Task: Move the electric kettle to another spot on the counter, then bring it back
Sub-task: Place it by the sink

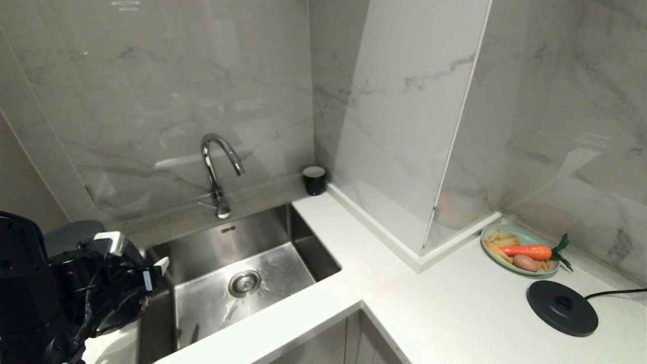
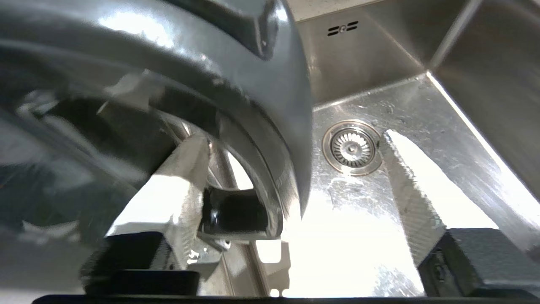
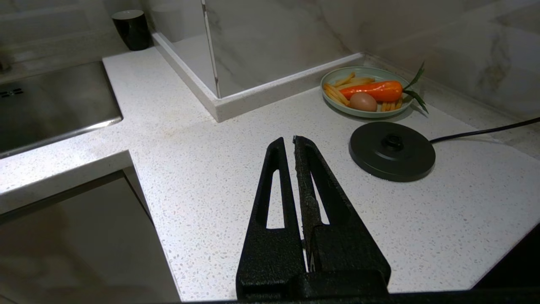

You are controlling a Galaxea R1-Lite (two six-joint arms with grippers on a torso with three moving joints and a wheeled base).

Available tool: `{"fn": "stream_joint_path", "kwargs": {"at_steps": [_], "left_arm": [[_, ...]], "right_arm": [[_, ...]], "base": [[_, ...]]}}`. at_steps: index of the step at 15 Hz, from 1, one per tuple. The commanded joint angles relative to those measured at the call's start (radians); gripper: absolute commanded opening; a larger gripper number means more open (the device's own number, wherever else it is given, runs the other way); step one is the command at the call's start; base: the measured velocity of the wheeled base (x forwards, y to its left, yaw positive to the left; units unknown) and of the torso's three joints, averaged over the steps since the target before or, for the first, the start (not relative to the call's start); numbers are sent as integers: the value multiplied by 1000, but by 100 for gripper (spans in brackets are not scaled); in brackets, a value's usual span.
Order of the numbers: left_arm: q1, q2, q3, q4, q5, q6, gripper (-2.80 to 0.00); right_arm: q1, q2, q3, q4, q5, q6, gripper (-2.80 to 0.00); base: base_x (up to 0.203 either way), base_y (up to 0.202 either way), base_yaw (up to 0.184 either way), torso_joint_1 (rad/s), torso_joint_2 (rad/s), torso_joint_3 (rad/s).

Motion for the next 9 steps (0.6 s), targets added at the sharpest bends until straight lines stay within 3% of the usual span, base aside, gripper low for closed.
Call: {"fn": "stream_joint_path", "kwargs": {"at_steps": [1, 9], "left_arm": [[-3, -34, 21, -10, 0, 0, 0], [-9, -66, 152, -10, -5, -6, 0]], "right_arm": [[0, 0, 0, 0, 0, -1, -280], [0, 0, 0, 0, 0, 0, -280]], "base": [[0, 0, 0, 0, 0, 0], [0, 0, 0, 0, 0, 0]]}}
